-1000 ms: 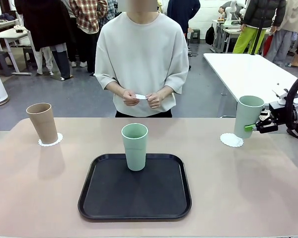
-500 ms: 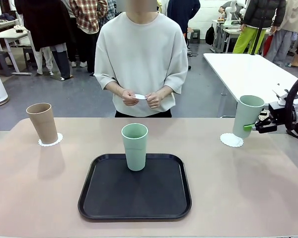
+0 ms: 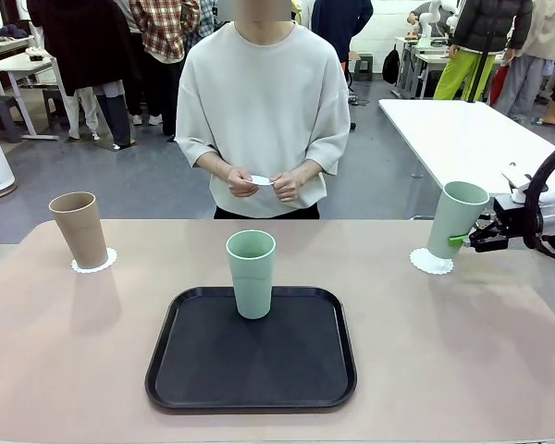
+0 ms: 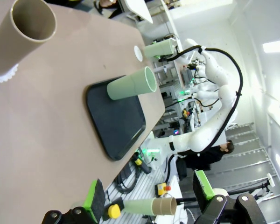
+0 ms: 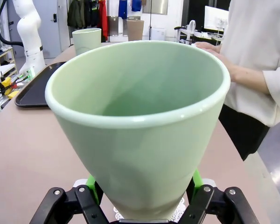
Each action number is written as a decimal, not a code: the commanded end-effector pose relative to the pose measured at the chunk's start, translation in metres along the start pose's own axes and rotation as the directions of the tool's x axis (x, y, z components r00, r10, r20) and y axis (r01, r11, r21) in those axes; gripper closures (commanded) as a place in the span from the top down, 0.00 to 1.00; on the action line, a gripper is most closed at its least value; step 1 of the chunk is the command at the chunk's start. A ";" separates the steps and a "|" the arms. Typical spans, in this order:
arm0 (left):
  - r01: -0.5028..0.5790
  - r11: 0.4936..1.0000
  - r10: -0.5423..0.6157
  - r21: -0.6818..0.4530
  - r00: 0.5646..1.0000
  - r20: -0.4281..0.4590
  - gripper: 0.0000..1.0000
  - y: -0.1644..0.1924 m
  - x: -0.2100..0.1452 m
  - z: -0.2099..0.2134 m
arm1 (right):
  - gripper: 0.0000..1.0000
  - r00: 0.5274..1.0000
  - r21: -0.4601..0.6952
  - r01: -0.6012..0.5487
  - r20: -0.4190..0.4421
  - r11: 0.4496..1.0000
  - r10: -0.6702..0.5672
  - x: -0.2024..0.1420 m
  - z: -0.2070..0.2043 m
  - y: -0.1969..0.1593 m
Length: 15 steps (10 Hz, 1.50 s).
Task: Place coasters on the table and set cups on them.
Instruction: Take one Reusable plastic cup from the Flat Tray and place it on a coaster set by the human.
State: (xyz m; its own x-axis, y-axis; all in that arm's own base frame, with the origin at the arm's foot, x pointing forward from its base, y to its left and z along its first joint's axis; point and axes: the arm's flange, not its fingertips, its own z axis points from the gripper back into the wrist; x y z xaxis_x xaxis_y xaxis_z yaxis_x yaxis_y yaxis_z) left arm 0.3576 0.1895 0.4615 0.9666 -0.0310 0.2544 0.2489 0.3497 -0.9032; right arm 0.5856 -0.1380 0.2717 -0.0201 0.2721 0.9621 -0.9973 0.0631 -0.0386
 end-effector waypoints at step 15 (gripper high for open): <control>0.006 1.000 -0.006 -0.003 1.000 0.006 1.00 -0.002 -0.001 0.001 | 0.82 0.987 0.082 0.157 -0.058 0.984 -0.152 -0.025 -0.021 -0.024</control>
State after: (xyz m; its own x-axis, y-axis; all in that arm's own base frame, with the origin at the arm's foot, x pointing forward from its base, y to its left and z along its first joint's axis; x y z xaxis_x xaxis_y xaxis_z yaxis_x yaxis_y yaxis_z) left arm 0.3576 0.1895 0.4615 0.9666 -0.0310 0.2544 0.2489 0.3497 -0.9032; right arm 0.6038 -0.1279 0.2405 0.1115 0.2877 0.9512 -0.9937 0.0406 0.1042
